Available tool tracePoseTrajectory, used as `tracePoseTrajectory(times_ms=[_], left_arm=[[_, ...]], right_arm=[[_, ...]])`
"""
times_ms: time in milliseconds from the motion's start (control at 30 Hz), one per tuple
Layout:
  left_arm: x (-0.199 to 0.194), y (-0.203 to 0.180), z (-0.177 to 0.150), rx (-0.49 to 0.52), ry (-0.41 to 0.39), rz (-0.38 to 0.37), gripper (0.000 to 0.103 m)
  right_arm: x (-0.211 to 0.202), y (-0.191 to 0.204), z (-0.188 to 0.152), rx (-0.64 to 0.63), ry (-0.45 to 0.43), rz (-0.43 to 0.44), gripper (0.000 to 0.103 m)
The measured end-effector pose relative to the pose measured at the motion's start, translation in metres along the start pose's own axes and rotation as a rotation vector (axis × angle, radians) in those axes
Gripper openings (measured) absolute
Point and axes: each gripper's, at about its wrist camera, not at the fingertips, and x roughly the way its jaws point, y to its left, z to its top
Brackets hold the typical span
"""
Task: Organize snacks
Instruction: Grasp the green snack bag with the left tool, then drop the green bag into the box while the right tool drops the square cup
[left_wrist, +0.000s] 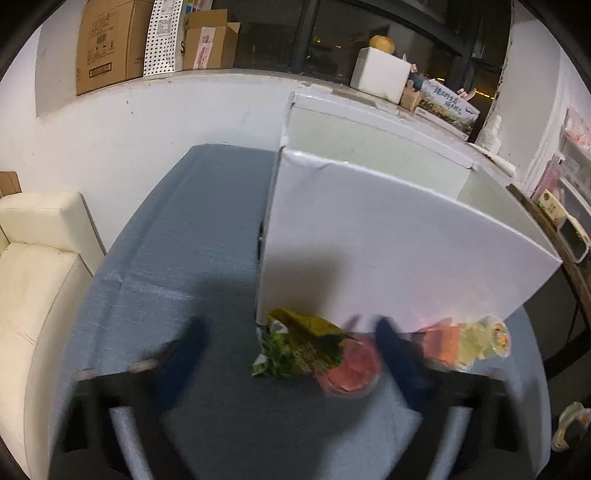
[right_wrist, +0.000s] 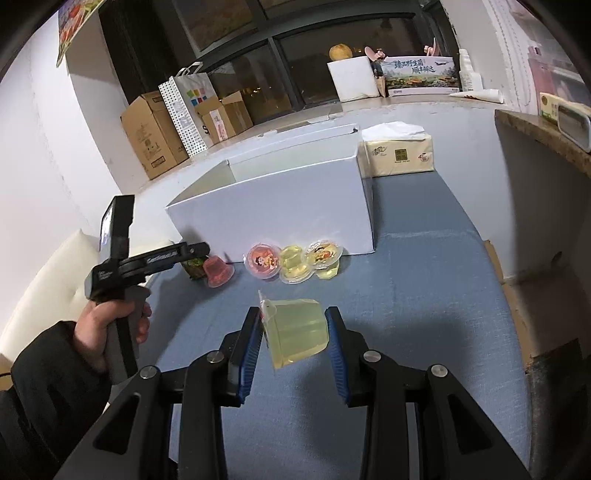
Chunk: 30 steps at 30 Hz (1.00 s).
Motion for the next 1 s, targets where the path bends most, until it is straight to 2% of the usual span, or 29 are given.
tracePoseTrajectory(times_ms=[33,100,333,567,700,833,1000], left_arm=[[0.004,0.002,0.000,-0.009,0.017,-0.023,0.054],[0.004,0.004,-0.001,-0.004,0.015,-0.031,0.047],[-0.026,0.009,-0.009,0.005,-0.058,-0.076,0.046],[-0.104,-0.010,-0.035,0.082,-0.175,-0.144,0.046],[-0.137,-0.025,-0.056,0.121,-0.157,-0.174,0.046],[-0.146,-0.035,-0.067,0.138,-0.120,-0.186,0.046],[-0.144,-0.046,-0.045,0.157,-0.141,-0.198,0.046]], right_arm=[[0.001,0.001,-0.001,-0.004,0.002,0.002,0.038],[0.001,0.003,-0.002,-0.007,0.005,0.005,0.038],[0.003,0.015,-0.003,-0.027,0.005,0.024,0.038],[-0.001,0.031,0.000,-0.046,-0.016,0.055,0.038],[0.001,0.039,0.004,-0.060,-0.017,0.077,0.038],[0.004,0.047,0.012,-0.073,-0.021,0.088,0.038],[0.008,0.047,0.035,-0.087,-0.041,0.085,0.038]])
